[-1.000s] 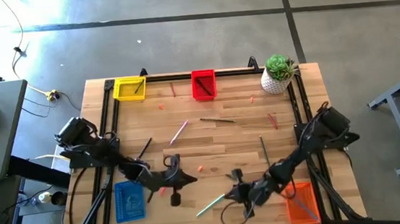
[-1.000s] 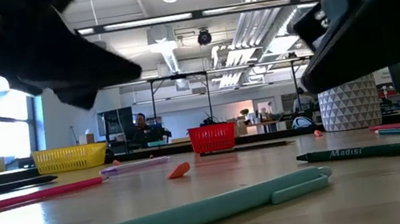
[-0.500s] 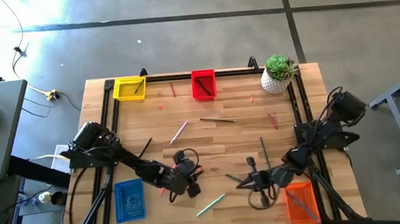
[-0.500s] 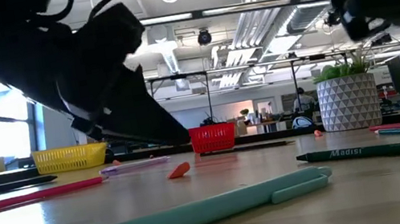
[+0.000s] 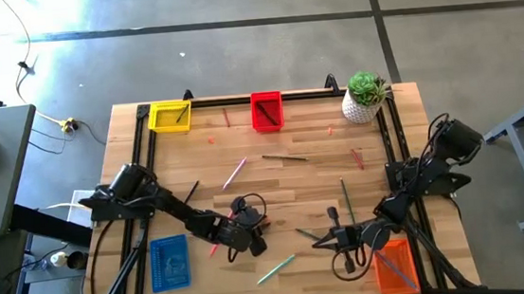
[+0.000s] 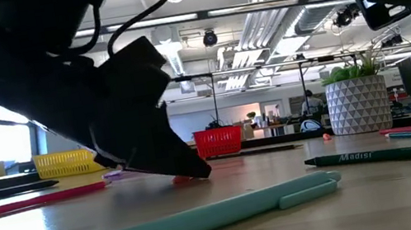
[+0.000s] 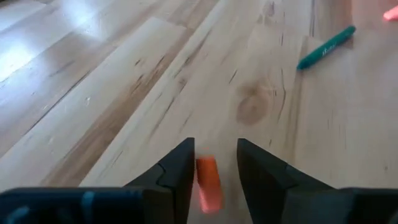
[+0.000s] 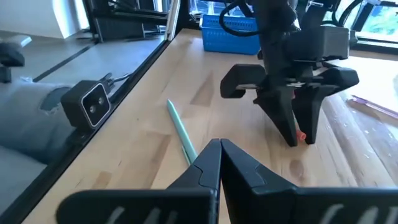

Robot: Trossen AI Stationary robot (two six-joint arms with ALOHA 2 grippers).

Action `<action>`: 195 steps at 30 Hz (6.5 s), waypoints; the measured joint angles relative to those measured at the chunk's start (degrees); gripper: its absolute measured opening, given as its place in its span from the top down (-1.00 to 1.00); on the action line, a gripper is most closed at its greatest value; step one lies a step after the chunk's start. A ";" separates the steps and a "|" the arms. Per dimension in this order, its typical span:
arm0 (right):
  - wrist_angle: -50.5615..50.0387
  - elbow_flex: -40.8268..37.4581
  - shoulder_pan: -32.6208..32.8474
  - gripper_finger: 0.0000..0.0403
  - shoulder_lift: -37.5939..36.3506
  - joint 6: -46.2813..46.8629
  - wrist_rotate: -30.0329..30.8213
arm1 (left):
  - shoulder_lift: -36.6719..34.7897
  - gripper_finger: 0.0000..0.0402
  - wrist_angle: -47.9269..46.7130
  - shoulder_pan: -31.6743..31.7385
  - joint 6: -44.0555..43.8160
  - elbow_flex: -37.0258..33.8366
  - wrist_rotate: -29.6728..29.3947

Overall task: Sort crayons/erasers/pens/pencils in bins
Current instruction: Put the middle left orange eraser into the blue bin, then put the purple pencil into the orange bin

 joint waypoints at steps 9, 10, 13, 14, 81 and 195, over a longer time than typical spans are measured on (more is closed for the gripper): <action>-0.07 0.02 1.69 1.00 0.02 1.58 3.46 | 0.03 0.94 0.24 -0.55 4.54 0.00 1.59; -0.07 0.02 1.97 1.00 0.02 1.65 4.00 | -0.17 0.96 0.02 -0.66 4.68 -0.01 1.60; -0.07 0.03 2.53 1.00 0.02 1.74 5.23 | -1.90 0.96 -3.11 -1.13 4.72 -0.13 2.90; -0.06 0.04 2.75 1.00 0.02 1.67 5.42 | -2.63 0.96 -4.20 -1.30 4.72 -0.16 3.12; -0.55 0.05 2.71 1.00 0.07 4.32 7.82 | -26.54 1.00 -70.84 -40.34 -34.26 -0.65 8.11; -68.22 26.82 -42.54 0.55 0.09 6.15 -16.99 | -37.44 1.00 34.19 -1.51 33.43 -34.22 10.72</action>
